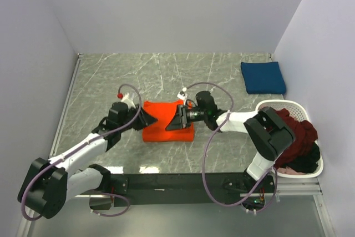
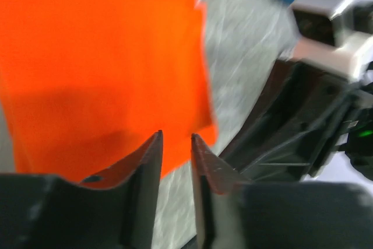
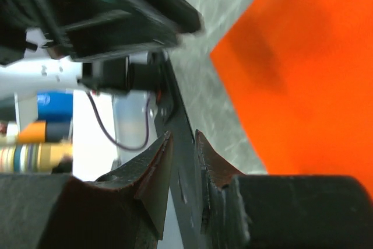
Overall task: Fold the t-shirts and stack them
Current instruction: Fold the tshirt
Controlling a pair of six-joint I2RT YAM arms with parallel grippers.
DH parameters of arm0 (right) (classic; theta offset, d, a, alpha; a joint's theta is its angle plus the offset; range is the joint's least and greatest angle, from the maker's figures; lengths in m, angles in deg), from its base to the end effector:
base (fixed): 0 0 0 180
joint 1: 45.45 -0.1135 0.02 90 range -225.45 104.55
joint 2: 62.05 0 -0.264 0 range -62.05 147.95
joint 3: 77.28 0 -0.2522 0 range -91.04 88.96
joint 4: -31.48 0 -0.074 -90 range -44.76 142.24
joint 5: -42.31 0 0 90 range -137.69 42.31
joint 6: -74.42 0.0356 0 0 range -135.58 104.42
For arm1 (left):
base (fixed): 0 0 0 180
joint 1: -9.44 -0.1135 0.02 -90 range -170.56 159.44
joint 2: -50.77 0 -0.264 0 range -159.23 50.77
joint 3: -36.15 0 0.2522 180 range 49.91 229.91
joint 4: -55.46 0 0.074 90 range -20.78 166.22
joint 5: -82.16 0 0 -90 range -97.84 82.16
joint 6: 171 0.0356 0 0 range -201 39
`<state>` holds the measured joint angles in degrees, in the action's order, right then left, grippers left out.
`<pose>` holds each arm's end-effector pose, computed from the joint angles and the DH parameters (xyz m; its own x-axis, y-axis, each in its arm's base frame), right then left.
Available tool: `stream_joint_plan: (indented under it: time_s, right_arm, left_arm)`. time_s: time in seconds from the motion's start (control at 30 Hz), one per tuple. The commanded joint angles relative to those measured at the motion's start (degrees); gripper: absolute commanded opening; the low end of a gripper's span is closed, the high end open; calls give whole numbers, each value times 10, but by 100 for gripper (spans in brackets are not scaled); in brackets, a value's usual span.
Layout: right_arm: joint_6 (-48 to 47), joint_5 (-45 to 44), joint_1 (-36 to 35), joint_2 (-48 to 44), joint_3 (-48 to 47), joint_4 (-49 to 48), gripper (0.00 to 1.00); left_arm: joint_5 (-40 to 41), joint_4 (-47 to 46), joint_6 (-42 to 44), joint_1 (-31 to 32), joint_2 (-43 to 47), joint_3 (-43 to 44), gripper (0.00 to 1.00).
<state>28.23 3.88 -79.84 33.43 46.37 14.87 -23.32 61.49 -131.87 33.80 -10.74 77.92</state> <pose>0.2563 0.2092 0.1803 -0.8845 -0.0840 -0.4589 -0.4655 0.2249 0.8560 0.2047 -0.1031 0.2133 -0.7281 -0.4909 -0.4783 0.0818 0.6306 -0.7718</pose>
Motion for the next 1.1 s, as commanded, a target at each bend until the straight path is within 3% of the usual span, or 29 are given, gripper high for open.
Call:
stream_joint_plan:
  time_s: [0.0, 0.13, 0.23, 0.4, 0.53, 0.63, 0.8, 0.93, 1.0, 1.07]
  right_arm:
    - [-16, 5, -26, 31, 6, 0, 28]
    - [32, 30, -32, 120, 15, -57, 25]
    - [65, 34, -22, 180, 24, -120, 22]
    - [101, 28, 15, 215, 47, -151, 20]
    - [123, 37, 48, 198, 80, -194, 20]
    - [79, 27, 56, 144, 91, -148, 20]
    - [-14, 17, 60, 63, 80, 14, 20]
    - [-49, 52, 61, 56, 77, 45, 20]
    - [-78, 35, 61, 79, 65, 108, 20]
    - [-61, 37, 76, 104, 68, 91, 20]
  left_arm:
    - [-28, 18, -41, 10, 13, -50, 27]
    - [-25, -5, -70, 10, 3, -109, 8]
    - [-10, -33, -88, -1, -26, -141, 2]
    - [-62, -84, -103, -101, -91, -190, 1]
    - [-75, -85, -100, -122, -100, -200, 1]
    - [-65, -63, -96, -122, -74, -193, 1]
    - [-49, 3, -85, -122, 3, -183, 1]
    - [-33, 37, -79, -122, 39, -176, 1]
    - [-27, 37, -84, -122, 45, -183, 1]
    - [-24, 31, -88, -123, 39, -188, 1]
